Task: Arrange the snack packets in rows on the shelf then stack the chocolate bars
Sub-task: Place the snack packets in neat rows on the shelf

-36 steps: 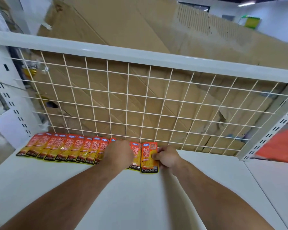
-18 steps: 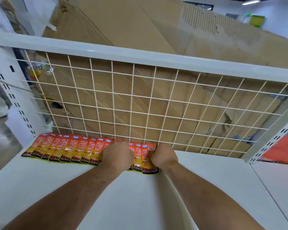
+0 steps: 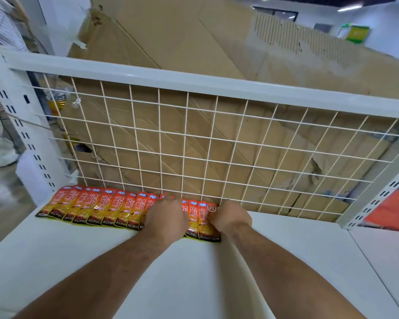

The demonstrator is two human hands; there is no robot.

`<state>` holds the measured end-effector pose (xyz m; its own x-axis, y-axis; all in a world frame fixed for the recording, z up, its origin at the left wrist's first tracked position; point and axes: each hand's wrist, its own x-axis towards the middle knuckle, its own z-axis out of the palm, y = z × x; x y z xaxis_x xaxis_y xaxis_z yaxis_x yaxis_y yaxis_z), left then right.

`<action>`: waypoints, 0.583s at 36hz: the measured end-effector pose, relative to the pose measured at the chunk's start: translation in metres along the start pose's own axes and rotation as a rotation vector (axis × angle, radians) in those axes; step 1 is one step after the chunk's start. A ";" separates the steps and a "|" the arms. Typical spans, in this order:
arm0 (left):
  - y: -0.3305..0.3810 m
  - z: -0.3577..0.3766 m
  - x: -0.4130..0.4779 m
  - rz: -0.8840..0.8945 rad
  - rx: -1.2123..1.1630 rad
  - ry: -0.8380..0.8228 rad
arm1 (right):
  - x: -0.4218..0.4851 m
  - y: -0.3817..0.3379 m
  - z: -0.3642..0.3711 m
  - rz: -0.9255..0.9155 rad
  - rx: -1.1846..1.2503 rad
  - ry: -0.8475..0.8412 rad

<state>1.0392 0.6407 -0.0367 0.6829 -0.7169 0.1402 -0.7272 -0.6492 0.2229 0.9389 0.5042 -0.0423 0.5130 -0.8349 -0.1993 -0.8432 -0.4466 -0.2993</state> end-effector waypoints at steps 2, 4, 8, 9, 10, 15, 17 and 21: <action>0.001 0.001 0.000 0.028 0.002 0.018 | -0.002 0.003 0.001 0.003 0.034 0.007; 0.004 0.002 0.000 0.069 0.007 0.035 | -0.005 0.005 0.003 0.000 0.068 0.023; 0.016 0.005 0.000 0.172 0.046 0.052 | -0.013 0.016 0.005 -0.075 0.057 0.089; 0.019 0.008 0.000 0.200 0.040 0.049 | -0.015 0.021 0.005 -0.111 0.025 0.117; 0.023 0.011 0.000 0.226 0.027 0.046 | -0.017 0.026 0.005 -0.150 -0.019 0.141; 0.049 0.029 0.000 0.351 -0.016 0.000 | -0.030 0.063 -0.003 -0.245 -0.209 0.154; 0.062 0.036 -0.002 0.393 -0.013 -0.027 | -0.036 0.081 -0.008 -0.229 -0.232 0.133; 0.094 0.045 -0.007 0.458 -0.009 -0.088 | -0.053 0.119 -0.019 -0.120 -0.217 0.093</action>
<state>0.9631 0.5731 -0.0597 0.2829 -0.9482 0.1442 -0.9517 -0.2588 0.1653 0.8080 0.4888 -0.0493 0.6026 -0.7935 -0.0848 -0.7973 -0.5940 -0.1068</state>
